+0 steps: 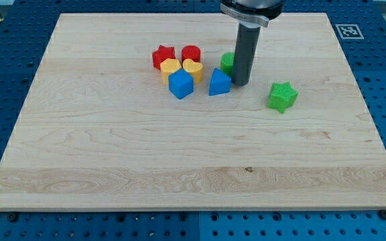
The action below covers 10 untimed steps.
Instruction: Slightly push the green star to the right side of the board
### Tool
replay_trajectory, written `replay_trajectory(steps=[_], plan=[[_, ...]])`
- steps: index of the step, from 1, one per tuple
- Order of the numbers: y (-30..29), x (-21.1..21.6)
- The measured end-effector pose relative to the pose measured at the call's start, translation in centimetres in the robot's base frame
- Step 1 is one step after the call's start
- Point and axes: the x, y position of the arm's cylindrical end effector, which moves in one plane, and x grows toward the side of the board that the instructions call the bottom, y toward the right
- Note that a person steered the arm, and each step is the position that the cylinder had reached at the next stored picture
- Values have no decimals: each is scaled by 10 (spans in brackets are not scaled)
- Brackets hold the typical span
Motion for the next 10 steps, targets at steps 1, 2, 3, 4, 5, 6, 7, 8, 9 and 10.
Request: replay_trajectory(steps=[1,2,3,4,5,6,7,8,9,10], plan=[[-32,0],[-38,0],[-34,-1],[-37,-6],[12,2],[56,29],[56,51],[45,60],[35,60],[26,52]])
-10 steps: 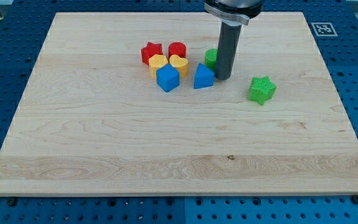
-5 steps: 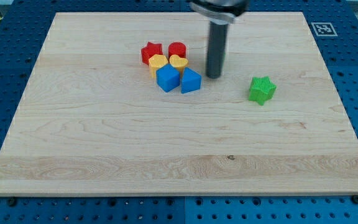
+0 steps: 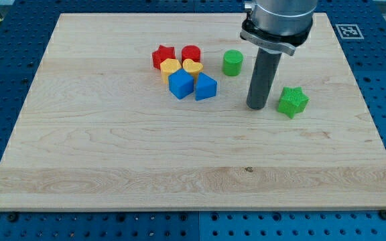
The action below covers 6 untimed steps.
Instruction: Slightly push the green star to the right side of the board
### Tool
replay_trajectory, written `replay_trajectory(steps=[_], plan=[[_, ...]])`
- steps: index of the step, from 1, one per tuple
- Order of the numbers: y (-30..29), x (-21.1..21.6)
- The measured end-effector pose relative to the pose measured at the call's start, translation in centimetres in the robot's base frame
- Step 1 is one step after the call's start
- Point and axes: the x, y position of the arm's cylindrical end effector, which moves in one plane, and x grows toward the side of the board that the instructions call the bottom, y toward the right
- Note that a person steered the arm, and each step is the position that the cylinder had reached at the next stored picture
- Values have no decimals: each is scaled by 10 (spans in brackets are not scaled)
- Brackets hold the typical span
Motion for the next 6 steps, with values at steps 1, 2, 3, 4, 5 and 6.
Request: replay_trajectory(steps=[1,2,3,4,5,6], plan=[[-8,0],[-20,2],[-35,8],[-36,1],[-39,-14],[-39,-24]])
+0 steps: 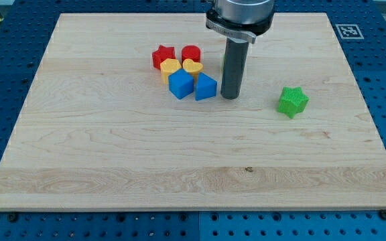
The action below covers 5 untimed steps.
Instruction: Slightly push the green star to the right side of the board
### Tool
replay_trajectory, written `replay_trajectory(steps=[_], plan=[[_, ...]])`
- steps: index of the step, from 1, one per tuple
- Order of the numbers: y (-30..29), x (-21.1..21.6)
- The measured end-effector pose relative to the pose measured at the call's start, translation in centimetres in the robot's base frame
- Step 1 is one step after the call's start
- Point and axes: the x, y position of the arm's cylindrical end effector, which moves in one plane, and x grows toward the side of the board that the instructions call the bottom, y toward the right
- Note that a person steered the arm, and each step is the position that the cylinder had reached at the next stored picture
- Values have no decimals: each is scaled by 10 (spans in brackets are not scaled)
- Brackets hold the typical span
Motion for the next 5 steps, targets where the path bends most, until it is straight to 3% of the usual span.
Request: replay_trajectory(steps=[3,5], plan=[[-7,21],[-9,2]])
